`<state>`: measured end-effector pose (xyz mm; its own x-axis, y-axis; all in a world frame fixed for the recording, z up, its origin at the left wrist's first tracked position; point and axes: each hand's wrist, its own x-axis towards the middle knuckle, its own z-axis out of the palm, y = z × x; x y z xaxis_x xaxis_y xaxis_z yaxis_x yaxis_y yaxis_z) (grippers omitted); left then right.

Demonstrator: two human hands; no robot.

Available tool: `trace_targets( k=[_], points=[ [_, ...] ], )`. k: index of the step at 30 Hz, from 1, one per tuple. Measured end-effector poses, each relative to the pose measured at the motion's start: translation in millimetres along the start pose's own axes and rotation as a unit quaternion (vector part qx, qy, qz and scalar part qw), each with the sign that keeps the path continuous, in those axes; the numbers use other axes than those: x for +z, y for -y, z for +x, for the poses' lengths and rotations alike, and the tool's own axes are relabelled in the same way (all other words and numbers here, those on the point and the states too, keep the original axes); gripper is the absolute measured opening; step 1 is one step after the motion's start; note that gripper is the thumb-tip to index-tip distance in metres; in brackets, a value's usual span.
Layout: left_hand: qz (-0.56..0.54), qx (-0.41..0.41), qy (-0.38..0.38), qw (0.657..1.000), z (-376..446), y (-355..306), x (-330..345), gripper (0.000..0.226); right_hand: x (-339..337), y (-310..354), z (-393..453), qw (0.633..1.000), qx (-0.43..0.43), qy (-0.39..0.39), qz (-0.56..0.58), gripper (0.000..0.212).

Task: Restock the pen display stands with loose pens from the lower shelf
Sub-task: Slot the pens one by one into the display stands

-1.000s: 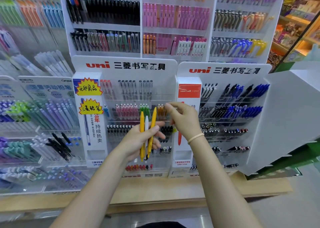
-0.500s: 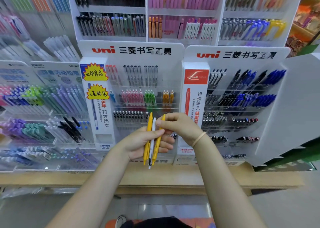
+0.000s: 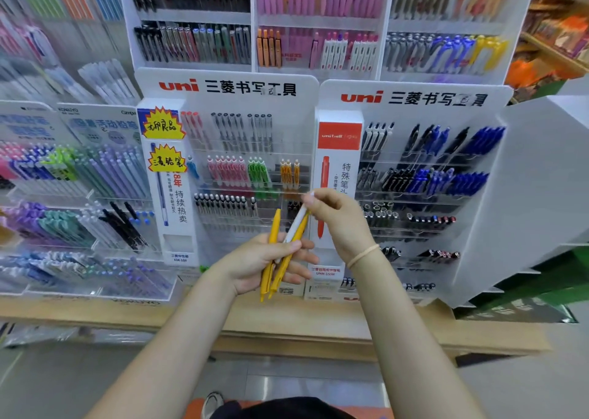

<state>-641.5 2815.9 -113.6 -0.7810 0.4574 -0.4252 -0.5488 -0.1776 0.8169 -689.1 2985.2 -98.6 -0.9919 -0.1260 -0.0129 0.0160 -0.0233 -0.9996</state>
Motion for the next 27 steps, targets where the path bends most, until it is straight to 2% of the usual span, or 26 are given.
trace_targets(
  k=[4, 6, 10, 13, 16, 19, 23, 27],
  points=[
    [0.030, 0.014, -0.052, 0.998, -1.0, 9.0, -7.0, 0.021, -7.9, -1.0, -2.7, 0.988, -0.036, -0.106, 0.107, 0.007],
    [0.009, 0.033, -0.083, 0.996, 0.3, 15.3, -9.6, 0.016, -11.3, -0.8, -3.0, 0.983, -0.031, -0.120, 0.133, 0.007],
    [-0.099, 0.103, -0.194, 0.971, 7.4, 15.1, -4.4, 0.026, -7.5, -7.7, -9.5, 0.994, 0.021, -0.055, 0.093, 0.009],
    [-0.112, 0.152, -0.249, 0.950, 11.4, 11.0, -4.2, 0.026, 2.7, -18.2, -18.2, 0.995, 0.070, 0.033, 0.058, 0.009],
    [-0.107, 0.173, -0.262, 0.943, 11.1, 8.4, -4.7, 0.013, 13.4, -27.7, -26.5, 0.991, 0.084, 0.094, 0.033, 0.006],
    [-0.089, 0.175, -0.266, 0.944, 8.3, 8.5, -9.1, 0.013, 19.0, -34.5, -27.4, 0.987, 0.093, 0.131, 0.013, 0.007],
    [0.009, 0.157, -0.224, 0.962, 0.3, 12.3, -26.4, 0.020, 20.4, -31.1, -19.7, 0.994, 0.057, 0.082, -0.038, 0.018],
    [0.104, 0.122, -0.187, 0.969, -8.9, 8.5, -38.2, 0.025, 34.2, -15.4, -8.3, 0.999, 0.025, 0.034, -0.009, 0.018]
  ],
)
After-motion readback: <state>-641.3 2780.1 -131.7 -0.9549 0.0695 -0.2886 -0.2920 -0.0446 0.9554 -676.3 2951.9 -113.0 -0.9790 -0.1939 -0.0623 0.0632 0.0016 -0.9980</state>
